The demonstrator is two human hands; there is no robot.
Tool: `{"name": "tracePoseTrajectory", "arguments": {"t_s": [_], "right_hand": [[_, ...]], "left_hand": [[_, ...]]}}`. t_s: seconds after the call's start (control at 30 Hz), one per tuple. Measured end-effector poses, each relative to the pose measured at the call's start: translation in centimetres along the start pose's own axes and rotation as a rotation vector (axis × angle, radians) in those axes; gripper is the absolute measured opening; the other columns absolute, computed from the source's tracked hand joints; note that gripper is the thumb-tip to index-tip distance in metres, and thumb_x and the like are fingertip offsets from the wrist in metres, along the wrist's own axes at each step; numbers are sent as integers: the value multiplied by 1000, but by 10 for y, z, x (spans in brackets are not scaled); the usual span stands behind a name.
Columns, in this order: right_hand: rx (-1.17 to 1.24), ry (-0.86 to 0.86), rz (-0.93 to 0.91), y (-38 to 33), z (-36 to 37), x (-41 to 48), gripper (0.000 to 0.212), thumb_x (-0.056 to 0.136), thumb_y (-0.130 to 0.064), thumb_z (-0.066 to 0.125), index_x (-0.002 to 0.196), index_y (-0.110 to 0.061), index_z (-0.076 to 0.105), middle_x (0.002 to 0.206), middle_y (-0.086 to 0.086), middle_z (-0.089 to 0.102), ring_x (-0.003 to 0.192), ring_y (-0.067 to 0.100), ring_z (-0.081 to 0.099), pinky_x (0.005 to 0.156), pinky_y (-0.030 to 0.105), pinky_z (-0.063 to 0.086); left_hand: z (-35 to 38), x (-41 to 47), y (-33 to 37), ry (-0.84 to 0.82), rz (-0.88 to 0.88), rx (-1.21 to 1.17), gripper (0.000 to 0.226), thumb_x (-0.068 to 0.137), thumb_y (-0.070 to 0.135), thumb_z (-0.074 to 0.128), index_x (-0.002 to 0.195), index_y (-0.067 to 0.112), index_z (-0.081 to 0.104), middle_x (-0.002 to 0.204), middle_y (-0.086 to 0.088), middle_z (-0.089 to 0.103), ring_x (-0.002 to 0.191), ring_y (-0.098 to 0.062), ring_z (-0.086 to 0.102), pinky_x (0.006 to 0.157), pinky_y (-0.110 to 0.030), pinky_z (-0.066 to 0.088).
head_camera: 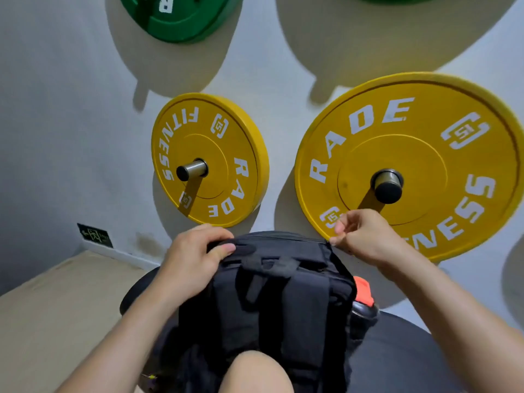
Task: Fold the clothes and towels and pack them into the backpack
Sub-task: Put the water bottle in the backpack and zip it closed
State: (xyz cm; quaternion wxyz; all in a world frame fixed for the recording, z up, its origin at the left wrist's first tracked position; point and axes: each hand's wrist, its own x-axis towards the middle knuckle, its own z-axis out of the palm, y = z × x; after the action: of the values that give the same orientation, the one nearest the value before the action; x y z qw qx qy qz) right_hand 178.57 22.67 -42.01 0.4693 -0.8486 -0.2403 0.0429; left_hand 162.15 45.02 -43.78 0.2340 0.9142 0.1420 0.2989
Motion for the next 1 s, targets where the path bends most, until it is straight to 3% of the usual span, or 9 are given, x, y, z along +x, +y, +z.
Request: {"name": "tracePoseTrajectory", "arguments": {"t_s": [0.07, 0.17, 0.27, 0.33, 0.43, 0.6, 0.77, 0.9, 1.0], "right_hand": [[48, -3, 79, 23, 1, -2, 22, 78, -1, 69, 67, -14, 55, 61, 4, 51, 57, 18, 43, 58, 28, 36], [149, 0, 68, 31, 13, 1, 22, 79, 0, 69, 68, -14, 55, 61, 4, 52, 55, 16, 44, 58, 27, 36], [247, -10, 36, 22, 14, 6, 22, 78, 0, 70, 70, -14, 56, 62, 6, 54, 54, 16, 45, 57, 27, 36], [303, -32, 25, 20, 15, 7, 21, 77, 2, 70, 72, -13, 56, 63, 7, 54, 55, 17, 45, 56, 27, 35], [352, -60, 32, 23, 14, 4, 22, 76, 11, 57, 73, -10, 56, 58, 7, 51, 50, 15, 42, 50, 24, 31], [552, -86, 204, 58, 8, 0, 26, 79, 8, 67, 71, -12, 53, 55, 6, 48, 45, 15, 40, 43, 21, 31], [285, 20, 349, 99, 45, -20, 21, 76, -6, 71, 64, -12, 55, 61, -1, 56, 57, 18, 50, 56, 25, 40], [-36, 175, 147, 89, 74, -52, 8, 82, -11, 59, 78, -18, 59, 77, -3, 62, 72, 22, 56, 60, 29, 37], [-133, 308, -65, 87, 100, -73, 10, 82, -12, 66, 76, -18, 61, 72, 2, 60, 63, 27, 57, 53, 30, 35]], "left_hand": [[-12, 2, -5, -149, -86, 156, 25, 88, 27, 65, 72, 44, 57, 84, 13, 62, 85, -11, 57, 74, -31, 42], [-24, 14, 18, -317, -182, 444, 17, 92, 27, 54, 81, 38, 60, 95, 12, 66, 94, -16, 60, 77, -30, 46], [-3, 26, 72, -177, 11, 586, 23, 94, 38, 42, 101, 32, 63, 107, 5, 66, 103, -24, 59, 78, -33, 47], [34, 23, 118, -286, 141, 728, 29, 96, 45, 41, 103, 25, 61, 109, -2, 64, 106, -29, 58, 73, -33, 38], [87, 22, 152, -485, 153, 833, 26, 95, 32, 51, 118, 20, 57, 122, -6, 60, 114, -30, 55, 76, -34, 34], [88, 17, 120, -320, 335, 712, 9, 90, 21, 50, 97, 23, 55, 101, -3, 64, 98, -30, 58, 67, -34, 33], [54, 16, 71, -203, 504, 678, 26, 66, 8, 51, 86, 20, 63, 74, 2, 62, 75, -27, 58, 60, -35, 46], [27, 37, 55, -70, 564, 765, 26, 69, 0, 64, 87, 19, 67, 71, 2, 59, 71, -27, 54, 59, -31, 38], [20, 47, 55, -105, 520, 903, 28, 73, 3, 67, 88, 26, 67, 71, 6, 60, 73, -24, 49, 60, -29, 31]]}}
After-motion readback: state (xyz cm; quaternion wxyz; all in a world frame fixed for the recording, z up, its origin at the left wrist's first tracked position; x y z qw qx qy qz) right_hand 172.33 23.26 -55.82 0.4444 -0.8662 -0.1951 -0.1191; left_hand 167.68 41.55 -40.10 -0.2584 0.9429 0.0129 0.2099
